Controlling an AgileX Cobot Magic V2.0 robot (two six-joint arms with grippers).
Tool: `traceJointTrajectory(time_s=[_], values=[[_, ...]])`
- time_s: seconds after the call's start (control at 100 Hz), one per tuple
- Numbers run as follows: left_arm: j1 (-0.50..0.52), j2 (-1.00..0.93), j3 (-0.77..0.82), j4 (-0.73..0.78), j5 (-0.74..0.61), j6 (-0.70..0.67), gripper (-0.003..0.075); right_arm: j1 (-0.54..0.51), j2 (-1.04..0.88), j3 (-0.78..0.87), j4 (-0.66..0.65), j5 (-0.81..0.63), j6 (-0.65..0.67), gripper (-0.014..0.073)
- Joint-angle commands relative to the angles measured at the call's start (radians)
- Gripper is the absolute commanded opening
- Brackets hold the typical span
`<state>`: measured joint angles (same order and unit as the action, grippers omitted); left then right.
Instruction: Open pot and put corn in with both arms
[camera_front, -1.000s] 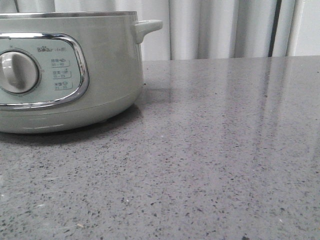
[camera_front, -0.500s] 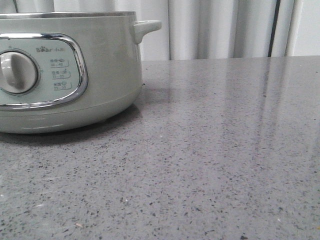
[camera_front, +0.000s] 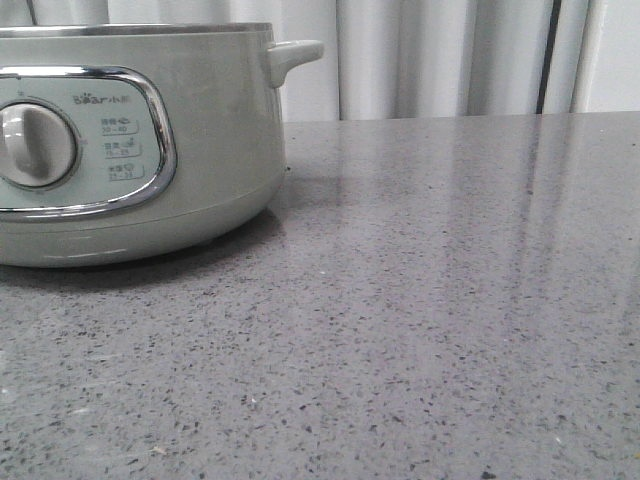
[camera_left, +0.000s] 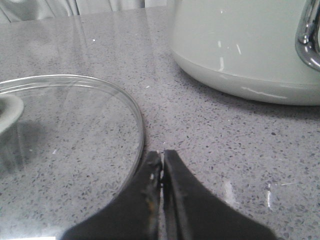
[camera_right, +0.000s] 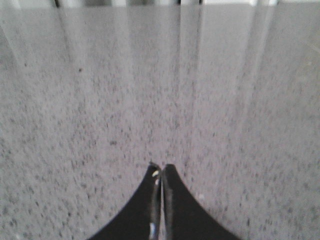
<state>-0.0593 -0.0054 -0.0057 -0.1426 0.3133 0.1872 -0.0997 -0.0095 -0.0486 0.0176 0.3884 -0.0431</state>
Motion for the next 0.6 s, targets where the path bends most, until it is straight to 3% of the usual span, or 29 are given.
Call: traceJointTrajectory(time_s=[0.0, 0.59], values=[[-0.009, -0.028, 0.028, -0.005, -0.048, -0.011, -0.002, -0.006, -0.025, 0.007, 0.006, -0.082, -0.004, -0.005], [-0.009, -0.028, 0.028, -0.005, -0.048, -0.011, -0.002, -0.006, -0.025, 0.077, 0.006, -0.083, -0.004, -0.005]])
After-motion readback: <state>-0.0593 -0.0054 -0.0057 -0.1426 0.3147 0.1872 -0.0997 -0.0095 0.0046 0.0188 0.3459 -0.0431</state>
